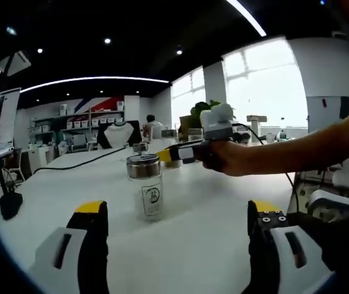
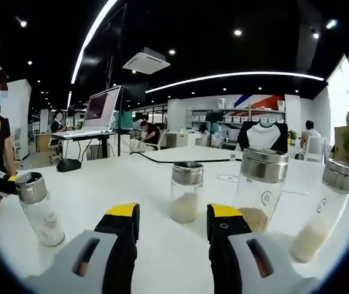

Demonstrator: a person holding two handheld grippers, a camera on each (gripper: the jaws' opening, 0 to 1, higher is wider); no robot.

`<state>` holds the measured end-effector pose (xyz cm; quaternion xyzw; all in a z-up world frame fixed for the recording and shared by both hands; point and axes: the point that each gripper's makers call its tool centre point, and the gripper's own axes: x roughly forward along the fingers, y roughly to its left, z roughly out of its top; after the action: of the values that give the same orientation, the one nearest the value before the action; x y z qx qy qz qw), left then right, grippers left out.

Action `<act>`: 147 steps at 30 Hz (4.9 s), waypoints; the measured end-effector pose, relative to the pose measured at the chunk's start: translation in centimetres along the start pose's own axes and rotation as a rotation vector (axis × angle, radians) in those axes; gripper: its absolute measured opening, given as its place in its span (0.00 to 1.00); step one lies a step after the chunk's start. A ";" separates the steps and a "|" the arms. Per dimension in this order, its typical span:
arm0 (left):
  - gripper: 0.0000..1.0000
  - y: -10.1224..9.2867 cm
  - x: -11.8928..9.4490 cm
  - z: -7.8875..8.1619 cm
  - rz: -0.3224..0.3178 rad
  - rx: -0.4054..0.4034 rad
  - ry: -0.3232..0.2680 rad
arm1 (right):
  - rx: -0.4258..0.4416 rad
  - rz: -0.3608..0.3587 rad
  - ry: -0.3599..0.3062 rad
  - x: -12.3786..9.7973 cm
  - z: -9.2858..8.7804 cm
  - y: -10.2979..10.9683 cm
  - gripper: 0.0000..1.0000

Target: Rotate the seasoning bottle until the label or dispensing opening points toward the visible target arrow and the bottle remains upright within the marked orientation range

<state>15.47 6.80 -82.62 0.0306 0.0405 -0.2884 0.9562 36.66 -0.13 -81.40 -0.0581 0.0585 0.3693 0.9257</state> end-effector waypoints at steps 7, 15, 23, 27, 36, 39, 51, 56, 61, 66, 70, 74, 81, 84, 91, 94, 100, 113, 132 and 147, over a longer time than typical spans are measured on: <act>1.00 0.2 -0.3 0.2 -0.001 0.004 -0.010 | -0.030 -0.039 -0.010 2.3 0.9 -0.1 0.42; 1.00 0.8 -0.6 0.7 0.005 0.010 -0.022 | -0.023 -0.124 -0.033 4.1 1.5 -1.2 0.43; 1.00 0.7 -0.3 0.4 -0.002 0.006 -0.016 | -0.042 -0.160 -0.029 6.0 1.6 -1.6 0.37; 1.00 0.2 0.0 0.2 -0.013 0.013 -0.008 | -0.029 -0.182 -0.029 6.5 1.4 -2.0 0.35; 1.00 1.0 -0.1 0.0 0.005 0.010 -0.003 | -0.029 -0.196 -0.030 7.0 1.4 -2.7 0.31; 1.00 1.1 -0.2 -0.1 0.010 0.004 0.000 | -0.026 -0.192 -0.025 6.8 1.4 -2.8 0.31; 0.99 2.5 -1.0 0.8 0.051 0.014 -0.029 | 0.018 -0.075 -0.077 4.3 2.5 -1.2 0.30; 0.96 1.9 -1.0 1.2 0.036 0.004 -0.056 | 0.030 -0.040 -0.106 2.4 3.1 -0.8 0.30; 0.88 1.1 -0.9 1.6 0.006 -0.005 -0.092 | 0.041 0.007 -0.120 -0.1 3.4 0.5 0.30; 0.89 0.9 -0.9 2.4 0.037 0.005 -0.139 | 0.063 0.057 -0.138 -2.5 4.0 1.9 0.30; 0.85 0.7 -1.1 3.2 0.040 0.016 -0.177 | 0.059 0.092 -0.144 -4.5 4.2 3.3 0.30; 0.81 0.4 -1.3 3.7 0.042 0.017 -0.201 | 0.041 0.118 -0.143 -6.5 4.0 4.5 0.30; 0.57 -1.4 -1.6 4.6 -0.030 -0.072 -0.246 | 0.010 0.144 -0.165 -9.3 4.4 6.3 0.30; 0.58 -2.7 -1.1 4.3 -0.066 -0.062 -0.219 | -0.048 0.181 -0.169 -10.9 4.6 8.5 0.30; 0.58 -4.5 -0.5 3.5 -0.103 -0.002 -0.177 | 0.018 0.247 -0.236 -14.7 5.0 12.0 0.30; 0.56 -5.1 -0.4 3.3 -0.121 0.010 -0.172 | 0.009 0.260 -0.238 -16.1 4.7 13.5 0.30; 0.52 -6.0 -0.3 2.6 -0.144 0.034 -0.140 | 0.031 0.243 -0.265 -17.8 4.9 14.8 0.30; 0.51 -7.5 0.3 1.4 -0.207 0.040 -0.099 | -0.009 0.331 -0.256 -18.3 3.9 18.5 0.30; 0.35 -8.2 -0.4 1.9 -0.178 0.165 -0.098 | 0.103 0.370 -0.292 -19.2 4.3 19.2 0.31; 0.36 -6.9 0.0 1.6 -0.001 0.393 -0.045 | 0.241 0.246 -0.260 -18.1 4.2 18.8 0.31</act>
<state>11.79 0.96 -81.28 0.2102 -0.0380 -0.2919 0.9323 10.92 1.82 -75.78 0.1088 -0.0111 0.4743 0.8735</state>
